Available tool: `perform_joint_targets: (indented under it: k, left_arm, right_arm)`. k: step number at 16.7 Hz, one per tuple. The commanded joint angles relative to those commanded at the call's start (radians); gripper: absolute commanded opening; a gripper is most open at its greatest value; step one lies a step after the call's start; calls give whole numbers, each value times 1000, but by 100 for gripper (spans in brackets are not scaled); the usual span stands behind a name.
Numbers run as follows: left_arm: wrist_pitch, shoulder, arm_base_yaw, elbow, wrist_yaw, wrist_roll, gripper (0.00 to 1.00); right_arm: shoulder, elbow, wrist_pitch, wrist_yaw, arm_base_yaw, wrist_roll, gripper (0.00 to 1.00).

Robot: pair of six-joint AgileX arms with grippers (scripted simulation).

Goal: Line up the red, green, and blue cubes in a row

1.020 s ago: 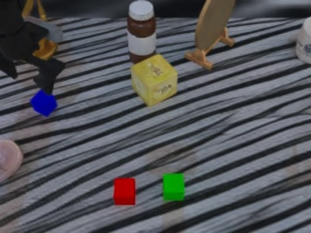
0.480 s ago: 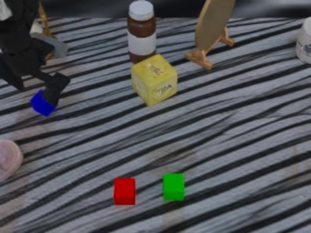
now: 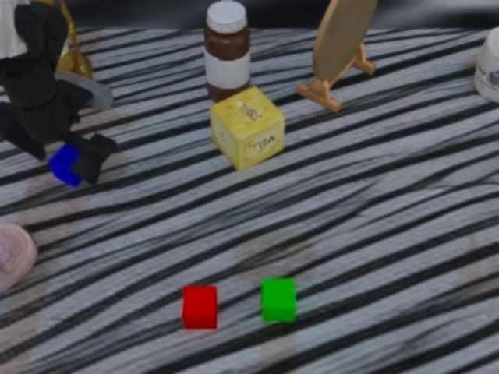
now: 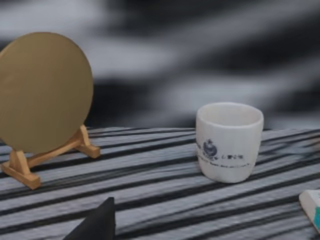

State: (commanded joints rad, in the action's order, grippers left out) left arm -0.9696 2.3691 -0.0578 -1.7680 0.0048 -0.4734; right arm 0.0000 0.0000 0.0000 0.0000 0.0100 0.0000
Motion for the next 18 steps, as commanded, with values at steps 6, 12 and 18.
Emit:
perform_joint_targets:
  k: [6,12,18]
  left_arm:
    - [0,0,0,0,0,0,55]
    - [0,0,0,0,0,0,10]
    - [0,0,0,0,0,0,0]
  right_arm:
    - [0,0,0,0,0,0,100]
    - [0,0,0,0,0,0,100]
    - [0,0,0,0,0,0,100]
